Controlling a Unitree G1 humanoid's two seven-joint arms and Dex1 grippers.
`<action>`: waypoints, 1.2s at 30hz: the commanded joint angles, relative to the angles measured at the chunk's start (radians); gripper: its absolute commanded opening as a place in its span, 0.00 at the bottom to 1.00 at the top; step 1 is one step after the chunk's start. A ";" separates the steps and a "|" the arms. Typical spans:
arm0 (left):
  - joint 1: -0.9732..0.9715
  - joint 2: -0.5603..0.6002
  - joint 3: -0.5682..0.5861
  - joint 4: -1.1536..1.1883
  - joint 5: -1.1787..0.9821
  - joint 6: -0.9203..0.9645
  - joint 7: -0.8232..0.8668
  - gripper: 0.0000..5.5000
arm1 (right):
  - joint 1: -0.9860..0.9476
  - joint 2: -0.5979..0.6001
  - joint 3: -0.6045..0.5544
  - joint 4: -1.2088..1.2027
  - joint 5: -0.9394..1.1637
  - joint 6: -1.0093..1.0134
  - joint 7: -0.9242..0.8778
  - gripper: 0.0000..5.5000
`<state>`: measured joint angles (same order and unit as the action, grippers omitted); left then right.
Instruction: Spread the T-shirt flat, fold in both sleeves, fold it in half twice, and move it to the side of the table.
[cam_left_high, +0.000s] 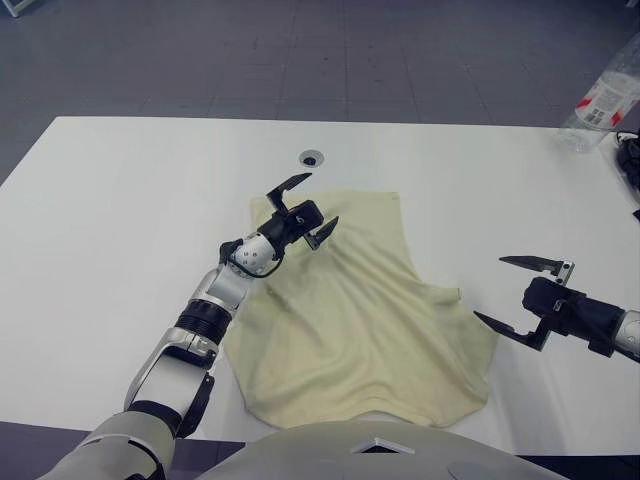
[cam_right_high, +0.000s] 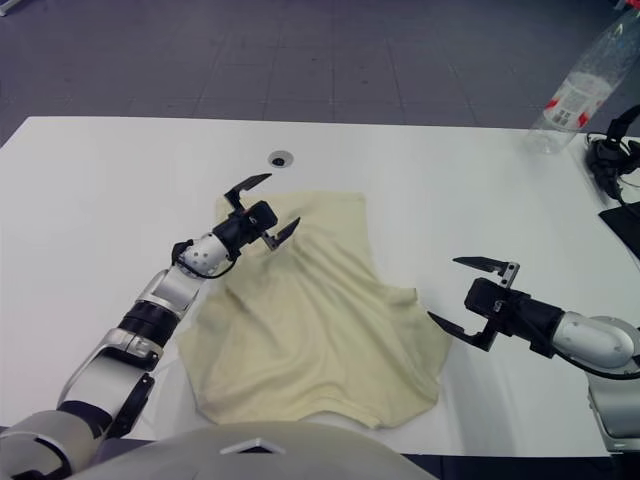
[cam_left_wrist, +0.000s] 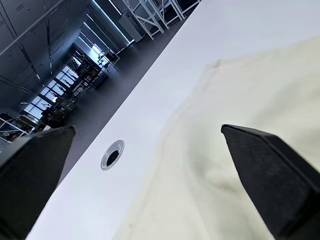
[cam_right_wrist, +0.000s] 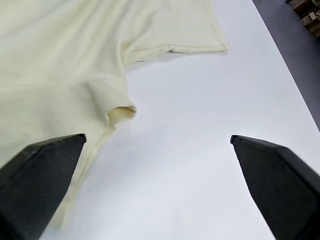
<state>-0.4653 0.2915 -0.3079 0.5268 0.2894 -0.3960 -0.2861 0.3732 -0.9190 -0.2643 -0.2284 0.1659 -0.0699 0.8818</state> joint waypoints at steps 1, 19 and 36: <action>0.015 0.008 0.052 -0.110 -0.027 0.024 0.014 0.98 | -0.164 0.077 0.072 -0.004 0.015 0.058 -0.057 0.98; 0.519 0.333 0.224 -0.791 -0.176 0.250 -0.297 0.98 | -0.939 0.571 0.402 0.953 -0.308 -0.123 -0.481 0.98; 0.753 0.419 0.186 -0.806 -0.021 0.283 -0.331 0.98 | -1.041 0.475 0.528 1.313 -0.530 -0.369 -0.654 0.98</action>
<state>0.2750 0.6910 -0.1020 -0.3111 0.2297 -0.1301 -0.6106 -0.6907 -0.4192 0.2498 1.0644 -0.3450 -0.4378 0.2186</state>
